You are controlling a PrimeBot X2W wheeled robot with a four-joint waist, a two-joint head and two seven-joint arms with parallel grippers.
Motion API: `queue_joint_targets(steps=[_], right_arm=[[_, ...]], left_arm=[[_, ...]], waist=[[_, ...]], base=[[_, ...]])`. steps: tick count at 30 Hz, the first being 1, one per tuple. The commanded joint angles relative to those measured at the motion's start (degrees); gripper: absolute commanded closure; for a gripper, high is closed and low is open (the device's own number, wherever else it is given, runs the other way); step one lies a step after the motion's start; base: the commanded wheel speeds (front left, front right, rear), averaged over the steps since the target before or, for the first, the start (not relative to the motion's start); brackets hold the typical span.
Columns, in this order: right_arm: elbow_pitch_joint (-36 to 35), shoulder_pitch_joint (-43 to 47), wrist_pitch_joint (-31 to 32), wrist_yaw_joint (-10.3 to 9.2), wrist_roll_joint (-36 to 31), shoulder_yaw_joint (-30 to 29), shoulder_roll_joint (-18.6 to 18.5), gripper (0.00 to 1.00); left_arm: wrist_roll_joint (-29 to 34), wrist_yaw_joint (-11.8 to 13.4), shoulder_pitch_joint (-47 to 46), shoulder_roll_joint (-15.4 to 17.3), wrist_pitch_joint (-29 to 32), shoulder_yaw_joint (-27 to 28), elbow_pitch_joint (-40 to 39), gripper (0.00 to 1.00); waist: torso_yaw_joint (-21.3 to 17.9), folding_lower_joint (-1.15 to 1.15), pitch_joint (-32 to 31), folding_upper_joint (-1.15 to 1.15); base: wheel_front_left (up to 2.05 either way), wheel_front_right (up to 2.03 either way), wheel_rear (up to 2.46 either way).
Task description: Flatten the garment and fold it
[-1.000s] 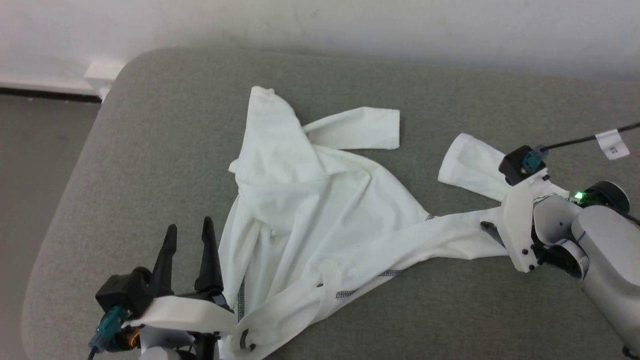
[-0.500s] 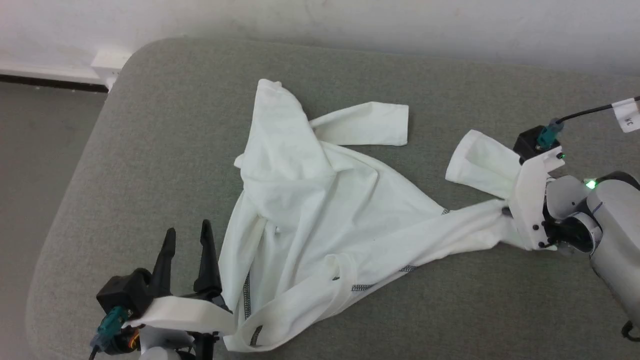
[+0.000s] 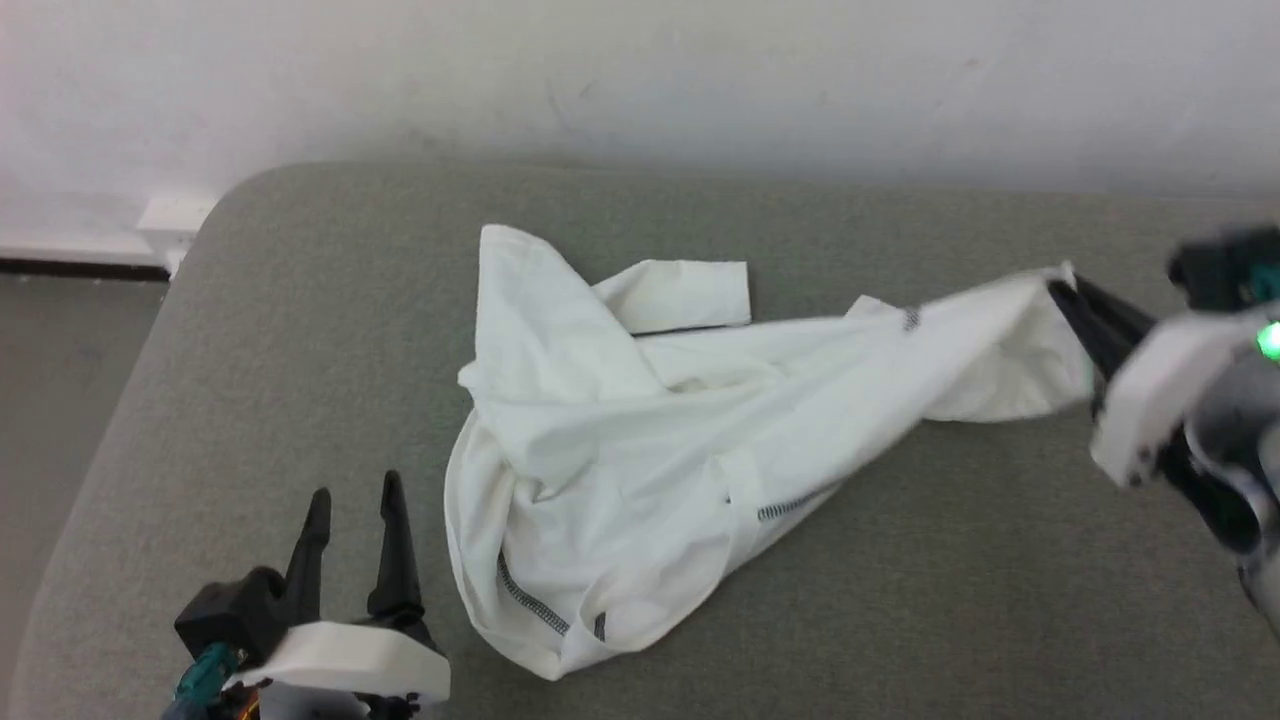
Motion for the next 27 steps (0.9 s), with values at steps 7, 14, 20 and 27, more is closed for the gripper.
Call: queue_joint_targets(steps=[7,14,20,27], right_arm=[[-5.99,24.45,-5.64,-0.12,-1.21,-14.62,1.26,1.00],[-5.92,41.26,-9.52,-0.12,-3.36,-27.72,9.32,1.00],[-5.97,45.56,-9.04,-0.12,-6.54,-34.39,14.81,0.00],[-14.81,38.20,-8.09,-0.12,-7.04,-36.96,15.92,0.00]], left_arm=[[-0.23,0.92,2.55,1.23,1.46,0.46,-1.22,0.00],[-0.34,1.38,3.53,1.94,2.92,0.25,-1.81,0.00],[-0.60,1.90,4.61,2.42,3.73,0.38,-2.11,0.00],[-0.68,2.70,5.14,2.69,4.09,0.57,-3.19,0.00]], waist=[[-4.93,0.00,-3.45,-0.01],[-6.52,0.00,-4.72,-0.01],[-7.11,0.00,-5.67,-0.01],[-7.44,0.00,-5.13,-0.01]], base=[[0.00,0.00,0.00],[0.00,0.00,0.00],[0.00,0.00,0.00],[0.00,0.00,0.00]])
